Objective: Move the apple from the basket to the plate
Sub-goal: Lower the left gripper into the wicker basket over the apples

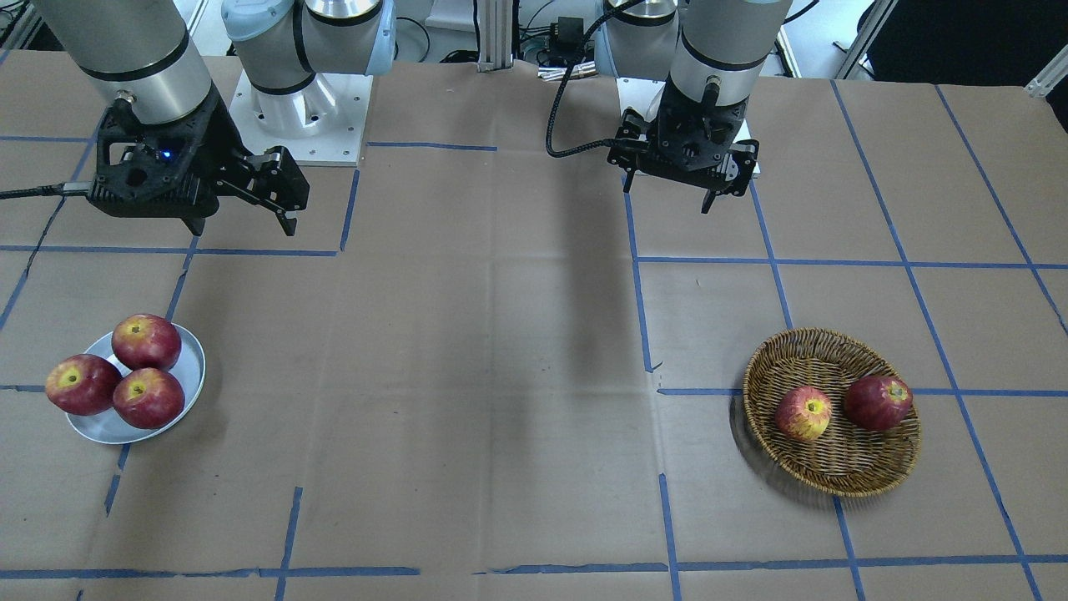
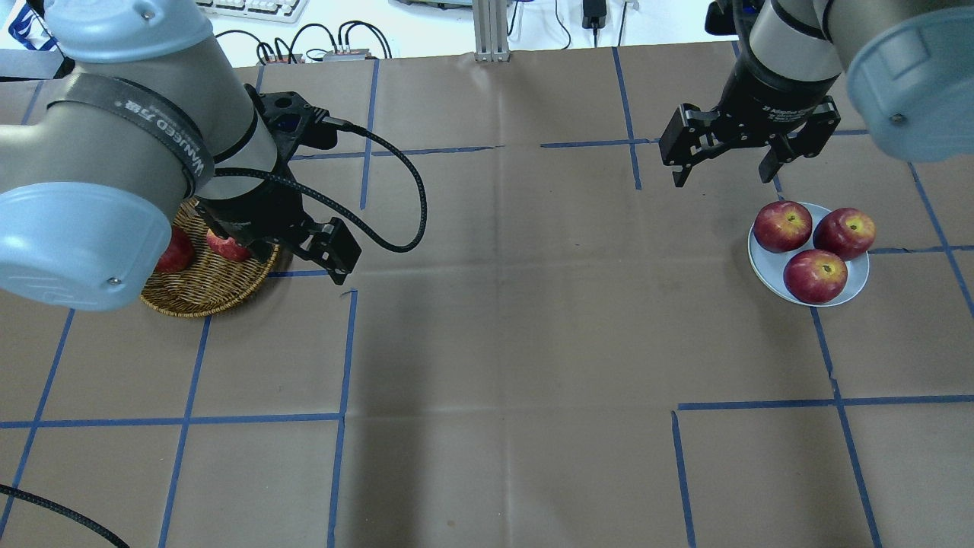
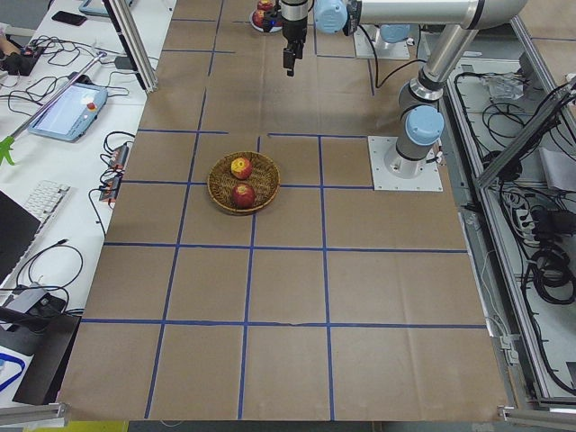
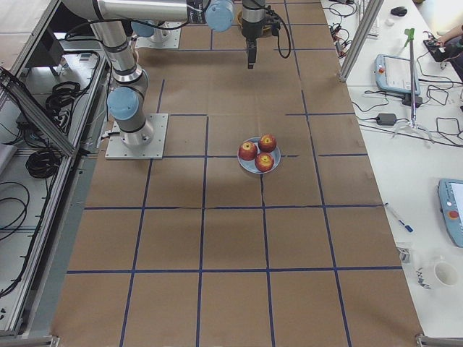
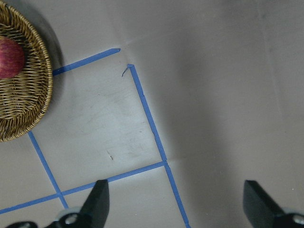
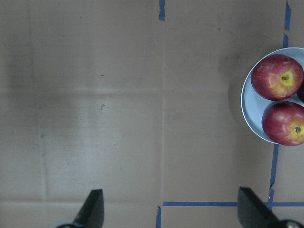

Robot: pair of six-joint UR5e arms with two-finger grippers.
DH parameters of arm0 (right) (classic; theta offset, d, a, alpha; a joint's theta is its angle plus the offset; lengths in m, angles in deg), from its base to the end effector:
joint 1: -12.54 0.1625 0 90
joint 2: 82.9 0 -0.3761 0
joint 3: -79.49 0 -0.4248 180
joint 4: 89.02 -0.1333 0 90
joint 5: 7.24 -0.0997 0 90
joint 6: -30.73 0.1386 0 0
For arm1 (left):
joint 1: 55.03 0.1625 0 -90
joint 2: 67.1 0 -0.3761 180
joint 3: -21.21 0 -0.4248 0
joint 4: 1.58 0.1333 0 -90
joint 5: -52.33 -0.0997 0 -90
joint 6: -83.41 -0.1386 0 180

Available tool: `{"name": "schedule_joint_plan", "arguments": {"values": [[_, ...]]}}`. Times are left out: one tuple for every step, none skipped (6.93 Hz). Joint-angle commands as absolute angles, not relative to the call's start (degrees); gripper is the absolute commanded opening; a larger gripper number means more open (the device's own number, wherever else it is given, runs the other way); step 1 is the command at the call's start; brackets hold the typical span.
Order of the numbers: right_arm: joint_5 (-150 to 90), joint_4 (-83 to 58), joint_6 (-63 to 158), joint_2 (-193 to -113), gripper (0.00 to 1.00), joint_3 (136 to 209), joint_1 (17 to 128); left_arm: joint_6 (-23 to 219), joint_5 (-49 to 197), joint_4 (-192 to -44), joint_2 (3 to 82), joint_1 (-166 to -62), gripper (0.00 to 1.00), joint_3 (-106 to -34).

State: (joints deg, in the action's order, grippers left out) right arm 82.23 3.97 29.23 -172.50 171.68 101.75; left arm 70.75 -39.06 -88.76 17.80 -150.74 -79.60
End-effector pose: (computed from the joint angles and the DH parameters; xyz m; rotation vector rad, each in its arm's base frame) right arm 0.1273 -0.5295 0.3815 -0.0195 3.1324 -0.0112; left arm -0.1772 -0.4665 0.3514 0.4989 3.0792 0.0808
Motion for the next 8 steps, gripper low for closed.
{"name": "schedule_joint_plan", "arguments": {"values": [[82.23, 3.97, 29.23, -172.55, 1.0, 171.69, 101.75, 70.75, -39.08, -88.76, 17.81, -150.74, 0.99, -79.6], [82.23, 3.97, 29.23, -172.55, 1.0, 171.69, 101.75, 70.67, -39.16, -88.76, 17.81, -150.74, 0.99, -79.6], [82.23, 3.97, 29.23, -172.55, 1.0, 171.69, 101.75, 70.67, -39.25, -88.68, 17.81, -150.65, 0.99, -79.6], [82.23, 3.97, 29.23, -172.46, 1.0, 171.69, 101.75, 70.41, -39.25, -88.5, 17.81, -150.65, 0.99, -79.6], [82.23, 3.97, 29.23, -172.55, 1.0, 171.69, 101.75, 70.4, -39.43, -88.5, 17.81, -150.65, 0.99, -79.6], [82.23, 3.97, 29.23, -172.55, 1.0, 171.69, 101.75, 70.14, -39.6, -88.76, 17.81, -150.57, 0.99, -79.6], [82.23, 3.97, 29.23, -172.55, 1.0, 171.69, 101.75, 69.88, -39.6, -89.2, 17.72, -150.22, 0.99, -79.6], [82.23, 3.97, 29.23, -172.55, 1.0, 171.69, 101.75, 69.88, -39.69, -89.29, 17.72, -149.78, 0.99, -79.6]]}}
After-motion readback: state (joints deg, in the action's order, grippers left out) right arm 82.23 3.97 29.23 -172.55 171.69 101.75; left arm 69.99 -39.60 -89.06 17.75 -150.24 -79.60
